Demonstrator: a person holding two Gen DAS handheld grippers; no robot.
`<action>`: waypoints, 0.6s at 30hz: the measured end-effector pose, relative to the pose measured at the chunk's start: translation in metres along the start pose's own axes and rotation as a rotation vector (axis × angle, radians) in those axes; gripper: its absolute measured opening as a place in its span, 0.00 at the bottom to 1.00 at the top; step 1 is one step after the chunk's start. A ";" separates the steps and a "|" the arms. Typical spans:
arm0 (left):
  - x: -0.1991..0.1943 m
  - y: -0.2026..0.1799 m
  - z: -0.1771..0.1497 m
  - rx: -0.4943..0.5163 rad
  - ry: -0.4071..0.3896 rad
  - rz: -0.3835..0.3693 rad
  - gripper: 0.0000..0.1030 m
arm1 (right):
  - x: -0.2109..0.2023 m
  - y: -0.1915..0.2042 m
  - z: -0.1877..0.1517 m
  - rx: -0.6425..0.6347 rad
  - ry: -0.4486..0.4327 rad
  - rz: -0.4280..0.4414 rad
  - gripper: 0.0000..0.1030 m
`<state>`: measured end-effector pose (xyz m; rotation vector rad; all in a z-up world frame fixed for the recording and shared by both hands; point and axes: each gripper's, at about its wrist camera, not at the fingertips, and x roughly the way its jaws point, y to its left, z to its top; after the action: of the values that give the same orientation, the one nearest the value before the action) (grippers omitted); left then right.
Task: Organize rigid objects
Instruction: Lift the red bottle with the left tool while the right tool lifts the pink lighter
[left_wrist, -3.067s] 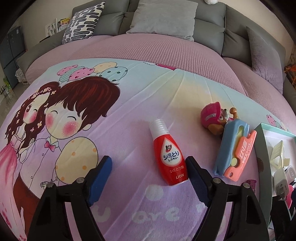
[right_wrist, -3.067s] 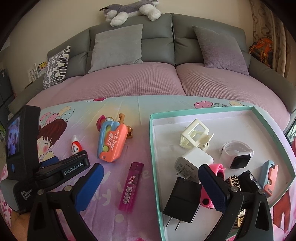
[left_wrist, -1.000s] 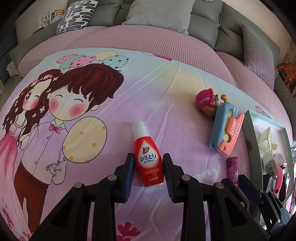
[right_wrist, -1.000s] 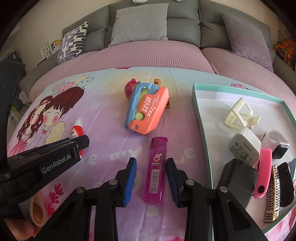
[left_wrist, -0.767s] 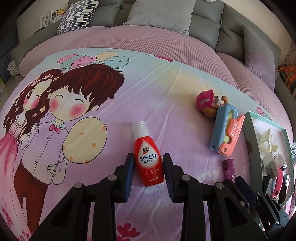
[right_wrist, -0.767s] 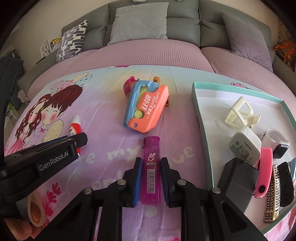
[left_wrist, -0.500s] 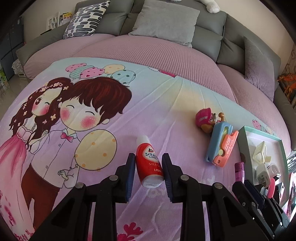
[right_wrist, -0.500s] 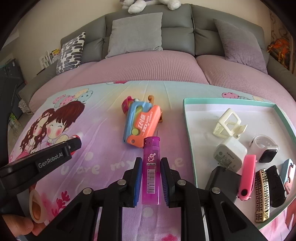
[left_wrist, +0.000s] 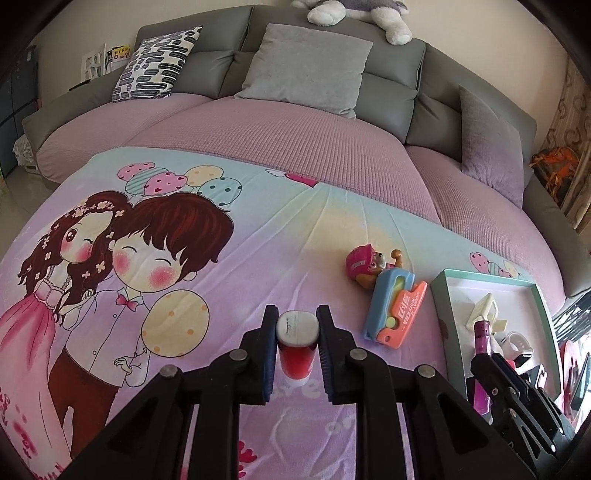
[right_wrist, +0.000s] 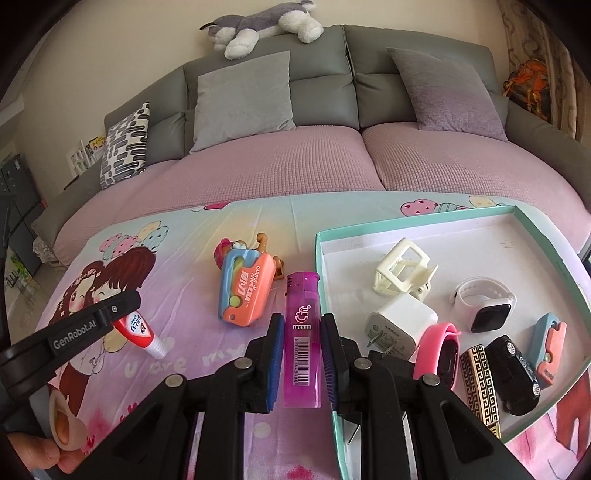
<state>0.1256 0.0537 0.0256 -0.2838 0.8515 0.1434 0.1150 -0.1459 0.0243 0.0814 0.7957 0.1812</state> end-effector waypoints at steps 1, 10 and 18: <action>-0.001 -0.001 0.001 0.001 -0.004 0.000 0.21 | 0.000 -0.001 0.000 0.003 -0.001 0.001 0.21; -0.013 -0.021 0.003 0.040 -0.027 -0.043 0.21 | -0.009 -0.022 0.004 0.049 -0.038 -0.018 0.21; -0.020 -0.068 0.002 0.134 -0.038 -0.122 0.21 | -0.019 -0.086 0.006 0.201 -0.055 -0.099 0.21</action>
<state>0.1299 -0.0112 0.0547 -0.2065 0.7999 -0.0222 0.1172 -0.2342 0.0298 0.2352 0.7595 0.0049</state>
